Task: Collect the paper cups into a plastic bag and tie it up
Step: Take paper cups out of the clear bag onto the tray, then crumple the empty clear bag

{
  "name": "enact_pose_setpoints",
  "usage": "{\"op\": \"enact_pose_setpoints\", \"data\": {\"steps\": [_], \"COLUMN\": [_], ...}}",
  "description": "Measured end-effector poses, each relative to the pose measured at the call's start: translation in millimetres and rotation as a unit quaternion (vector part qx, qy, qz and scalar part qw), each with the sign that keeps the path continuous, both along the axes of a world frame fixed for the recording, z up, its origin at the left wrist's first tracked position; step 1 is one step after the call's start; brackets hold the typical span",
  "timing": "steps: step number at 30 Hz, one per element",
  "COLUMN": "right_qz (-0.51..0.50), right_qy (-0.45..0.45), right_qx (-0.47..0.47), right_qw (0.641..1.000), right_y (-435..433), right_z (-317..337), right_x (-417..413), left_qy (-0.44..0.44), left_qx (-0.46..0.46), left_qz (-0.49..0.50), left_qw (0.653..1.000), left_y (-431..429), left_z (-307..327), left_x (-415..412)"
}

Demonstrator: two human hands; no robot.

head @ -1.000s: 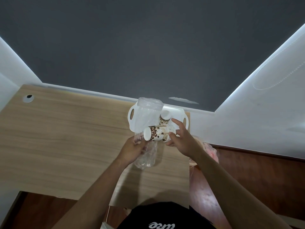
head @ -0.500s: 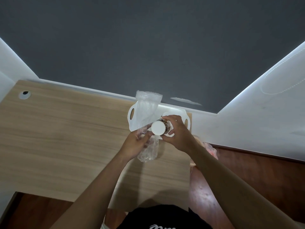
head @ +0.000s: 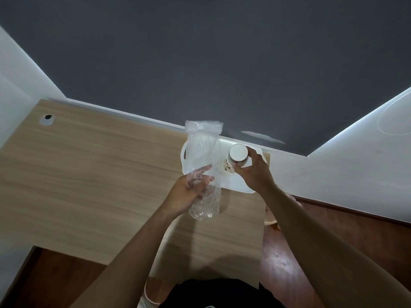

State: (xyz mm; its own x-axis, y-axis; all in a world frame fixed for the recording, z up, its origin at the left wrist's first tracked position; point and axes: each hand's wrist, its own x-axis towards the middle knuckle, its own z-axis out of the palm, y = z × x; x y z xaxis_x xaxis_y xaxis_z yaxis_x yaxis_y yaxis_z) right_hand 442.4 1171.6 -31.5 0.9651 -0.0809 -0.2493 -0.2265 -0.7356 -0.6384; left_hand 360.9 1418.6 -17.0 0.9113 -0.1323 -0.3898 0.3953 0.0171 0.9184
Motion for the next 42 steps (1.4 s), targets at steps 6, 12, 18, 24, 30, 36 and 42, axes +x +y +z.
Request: {"op": "enact_pose_setpoints", "data": {"steps": [6, 12, 18, 24, 30, 36, 42], "right_qz": [-0.039, -0.032, 0.077, 0.028, 0.046, 0.006, -0.052], "right_qy": [0.061, 0.162, 0.184, 0.294, 0.312, 0.215, 0.151], "right_qx": [-0.017, -0.011, 0.058, 0.305, 0.408, 0.45, 0.464], "right_qw": [0.997, 0.986, 0.978, 0.905, 0.857, 0.867, 0.871], "right_y": [10.2, 6.3, 6.2, 12.4, -1.8, -24.6, -57.5], "right_z": [-1.7, 8.0, 23.8, 33.3, 35.8, 51.5, 58.0], "right_x": [2.0, -9.1, -39.6, -75.2, -95.0, -108.8, -123.5], "left_qy": [0.001, -0.013, 0.017, -0.026, -0.075, -0.081, -0.051], "left_qx": [-0.008, 0.016, -0.045, 0.011, 0.023, -0.002, 0.025], "left_qz": [0.019, 0.038, 0.139, 0.088, -0.023, -0.029, -0.062], "left_qw": [1.0, 0.999, 0.989, 0.996, 0.997, 0.996, 0.996], "left_y": [5.1, 8.6, -2.5, -9.3, -10.9, -33.9, -61.9], "left_z": [-4.4, -7.2, -1.5, 0.4, 19.7, 28.6, 33.9], "left_x": [0.9, 0.5, -1.4, -14.2, -28.5, -32.7, -31.5]}}
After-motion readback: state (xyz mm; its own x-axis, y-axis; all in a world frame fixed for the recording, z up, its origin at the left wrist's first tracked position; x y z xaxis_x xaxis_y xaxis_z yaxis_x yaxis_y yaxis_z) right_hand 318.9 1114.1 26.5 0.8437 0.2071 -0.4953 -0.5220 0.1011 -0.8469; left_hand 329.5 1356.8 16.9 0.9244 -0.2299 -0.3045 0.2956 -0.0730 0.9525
